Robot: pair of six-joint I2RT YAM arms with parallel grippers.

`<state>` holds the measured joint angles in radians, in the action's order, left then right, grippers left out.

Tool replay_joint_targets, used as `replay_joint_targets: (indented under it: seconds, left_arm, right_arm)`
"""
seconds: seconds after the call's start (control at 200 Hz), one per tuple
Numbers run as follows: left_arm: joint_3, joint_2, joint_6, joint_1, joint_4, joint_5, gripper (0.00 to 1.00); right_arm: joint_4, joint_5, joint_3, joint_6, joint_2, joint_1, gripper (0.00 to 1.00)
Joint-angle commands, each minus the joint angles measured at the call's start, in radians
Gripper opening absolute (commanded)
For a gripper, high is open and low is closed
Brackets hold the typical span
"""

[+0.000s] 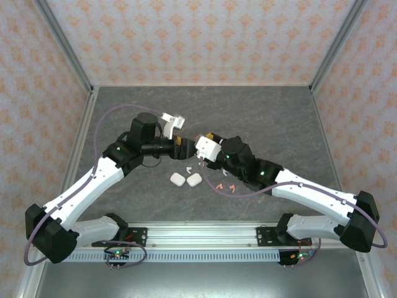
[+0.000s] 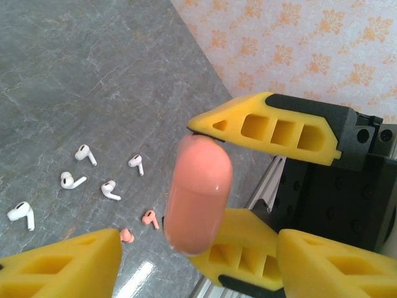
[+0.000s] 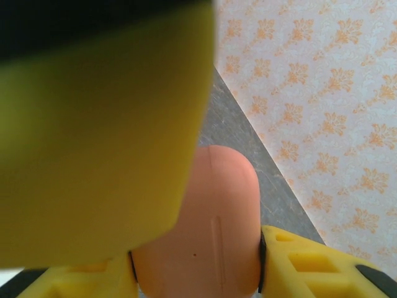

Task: Insert the wireless bluetooth earbuds into the charging case

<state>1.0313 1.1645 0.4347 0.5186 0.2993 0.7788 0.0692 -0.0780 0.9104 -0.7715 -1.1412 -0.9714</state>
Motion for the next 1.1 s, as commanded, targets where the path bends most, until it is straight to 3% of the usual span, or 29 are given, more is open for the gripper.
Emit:
replay_joint_targets:
  seconds: [0.0,0.766,0.921,1.091]
  left_arm:
    - [0.036,0.006,-0.028,0.015,-0.042,0.017,0.64]
    - [0.046,0.046,-0.069,0.035,-0.033,0.018,0.22]
    - [0.039,0.035,-0.082,0.036,-0.040,-0.006,0.16]
    - [0.011,0.011,-0.104,0.035,-0.085,-0.054,0.11]
  right_arm:
    - [-0.020,0.029,0.010,0.002,0.021,0.002,0.43]
    - [0.001,0.069,0.037,0.070,0.014,0.017,0.44]
    - [0.036,0.082,0.049,0.085,0.015,0.027,0.53]
    - [0.096,0.117,0.058,0.105,0.024,0.038,0.71]
